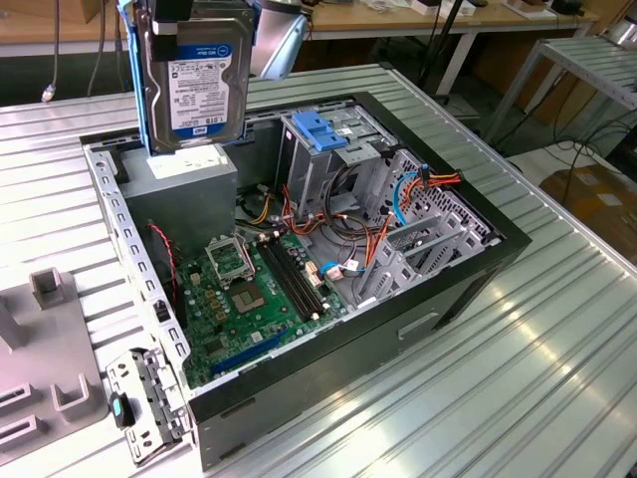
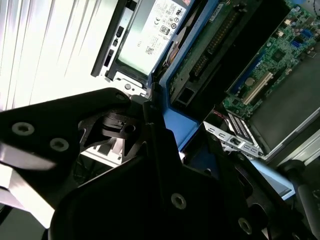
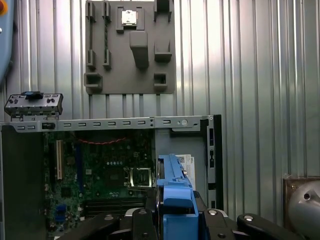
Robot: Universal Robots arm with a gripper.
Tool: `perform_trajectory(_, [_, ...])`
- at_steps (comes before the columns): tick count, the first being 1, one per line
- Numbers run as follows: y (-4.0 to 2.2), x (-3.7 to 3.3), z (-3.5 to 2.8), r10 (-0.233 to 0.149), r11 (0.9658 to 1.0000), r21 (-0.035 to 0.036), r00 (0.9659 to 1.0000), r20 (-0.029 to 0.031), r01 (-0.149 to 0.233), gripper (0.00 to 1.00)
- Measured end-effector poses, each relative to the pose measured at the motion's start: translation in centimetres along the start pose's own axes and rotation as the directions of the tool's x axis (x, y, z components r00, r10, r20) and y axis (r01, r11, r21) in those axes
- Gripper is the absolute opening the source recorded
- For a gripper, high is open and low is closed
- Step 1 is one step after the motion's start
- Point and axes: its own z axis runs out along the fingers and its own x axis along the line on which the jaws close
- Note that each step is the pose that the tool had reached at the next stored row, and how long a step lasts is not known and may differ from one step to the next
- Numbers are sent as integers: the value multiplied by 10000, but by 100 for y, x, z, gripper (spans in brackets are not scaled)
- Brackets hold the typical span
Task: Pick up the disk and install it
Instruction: 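Pick up the disk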
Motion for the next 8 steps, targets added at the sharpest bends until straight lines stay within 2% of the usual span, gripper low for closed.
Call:
perform_trajectory(6, [-108, -3, 9, 0, 10000, -1, 10000, 0, 0, 37])
perform_trajectory(8, [-117, -3, 9, 1, 10000, -1, 10000, 1, -1, 37])
